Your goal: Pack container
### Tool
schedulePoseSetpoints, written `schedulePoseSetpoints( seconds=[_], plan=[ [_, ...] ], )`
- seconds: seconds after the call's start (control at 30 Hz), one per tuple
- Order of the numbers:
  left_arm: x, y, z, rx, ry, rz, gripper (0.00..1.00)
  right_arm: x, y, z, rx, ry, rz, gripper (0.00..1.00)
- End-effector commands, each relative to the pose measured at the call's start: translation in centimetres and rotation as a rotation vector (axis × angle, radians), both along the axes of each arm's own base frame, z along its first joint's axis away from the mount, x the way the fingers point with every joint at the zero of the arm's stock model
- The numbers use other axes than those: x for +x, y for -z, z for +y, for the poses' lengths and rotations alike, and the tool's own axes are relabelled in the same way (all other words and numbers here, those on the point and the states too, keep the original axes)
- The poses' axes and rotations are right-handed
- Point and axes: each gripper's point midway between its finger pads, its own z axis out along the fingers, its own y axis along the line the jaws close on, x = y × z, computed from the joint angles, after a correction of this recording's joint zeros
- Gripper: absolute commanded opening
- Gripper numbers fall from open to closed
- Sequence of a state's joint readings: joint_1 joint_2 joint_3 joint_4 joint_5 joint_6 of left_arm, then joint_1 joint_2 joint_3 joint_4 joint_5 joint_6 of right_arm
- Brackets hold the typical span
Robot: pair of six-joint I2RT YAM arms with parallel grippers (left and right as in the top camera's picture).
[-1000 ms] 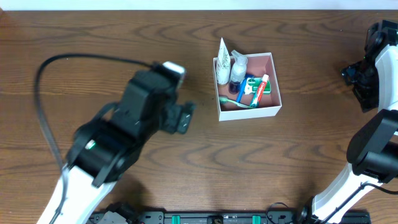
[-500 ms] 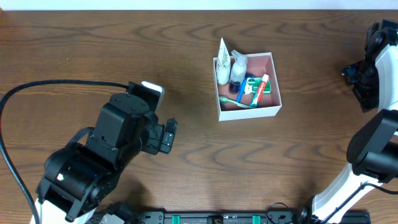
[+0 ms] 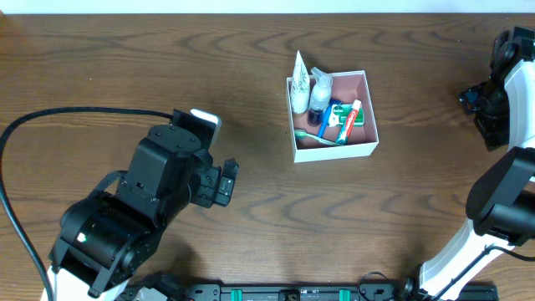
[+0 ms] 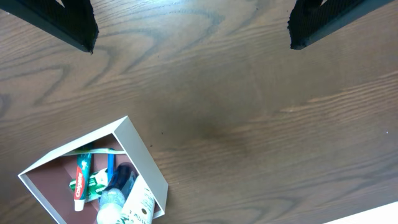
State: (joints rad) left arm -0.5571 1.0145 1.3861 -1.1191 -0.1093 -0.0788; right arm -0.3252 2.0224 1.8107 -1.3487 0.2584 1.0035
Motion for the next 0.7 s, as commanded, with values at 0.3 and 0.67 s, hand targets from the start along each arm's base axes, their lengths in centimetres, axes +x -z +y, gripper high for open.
schedulePoseSetpoints(
  seconds=[0.3,0.67],
  plan=[
    [-0.2,-1.4,2.6,-0.028,-0.095,-0.053,0.98,0.0,0.0,-0.3,-0.014,0.015,0.002,0.99],
    [-4.5,-5.3,8.2,-0.129,-0.267,-0.25,0.98,0.0,0.0,-0.3,-0.014,0.015,0.002,0.99]
  ],
)
